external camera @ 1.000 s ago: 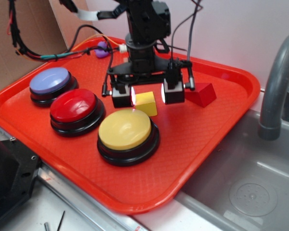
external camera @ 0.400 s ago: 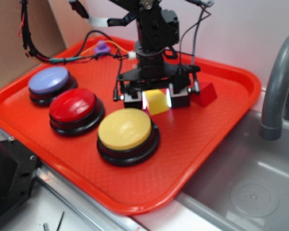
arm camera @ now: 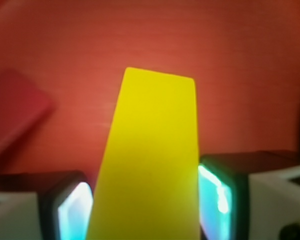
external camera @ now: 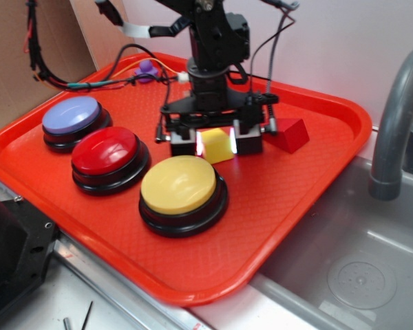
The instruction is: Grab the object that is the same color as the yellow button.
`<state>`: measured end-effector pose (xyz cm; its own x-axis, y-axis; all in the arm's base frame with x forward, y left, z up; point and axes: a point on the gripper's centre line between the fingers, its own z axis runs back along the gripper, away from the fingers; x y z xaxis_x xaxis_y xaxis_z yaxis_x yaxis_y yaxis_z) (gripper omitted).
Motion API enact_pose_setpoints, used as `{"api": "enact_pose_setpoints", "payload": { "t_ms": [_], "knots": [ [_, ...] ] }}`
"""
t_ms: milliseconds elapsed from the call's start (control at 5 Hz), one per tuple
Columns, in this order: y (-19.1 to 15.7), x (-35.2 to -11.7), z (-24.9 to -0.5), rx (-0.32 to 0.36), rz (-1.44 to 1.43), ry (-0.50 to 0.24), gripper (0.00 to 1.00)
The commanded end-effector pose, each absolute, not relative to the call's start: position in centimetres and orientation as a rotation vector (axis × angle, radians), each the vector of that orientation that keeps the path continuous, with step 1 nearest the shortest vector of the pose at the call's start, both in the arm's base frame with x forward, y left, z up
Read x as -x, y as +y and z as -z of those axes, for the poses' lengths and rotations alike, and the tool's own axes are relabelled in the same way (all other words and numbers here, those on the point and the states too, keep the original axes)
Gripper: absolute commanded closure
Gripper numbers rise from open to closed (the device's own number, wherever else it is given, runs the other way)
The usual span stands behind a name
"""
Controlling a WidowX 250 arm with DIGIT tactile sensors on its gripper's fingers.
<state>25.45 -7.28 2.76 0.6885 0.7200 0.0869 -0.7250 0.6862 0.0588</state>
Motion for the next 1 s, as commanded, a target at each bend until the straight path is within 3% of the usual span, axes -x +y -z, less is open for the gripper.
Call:
{"api": "enact_pose_setpoints", "payload": {
  "t_ms": [0,200,400,600,800],
  "knots": [
    [-6.2,-26.5,-13.0,0.014,-0.524,-0.111,1.00],
    [-6.1,-26.0,-16.2,0.006,-0.488,-0.169,1.00],
    [-6.0,-25.0,-21.2,0.062,-0.407,-0.186,1.00],
    [-5.5,-24.4,-24.1,0.145,-0.358,-0.215,1.00],
    [-4.2,-24.5,-25.4,0.186,-0.420,-0.200,1.00]
  ]
}}
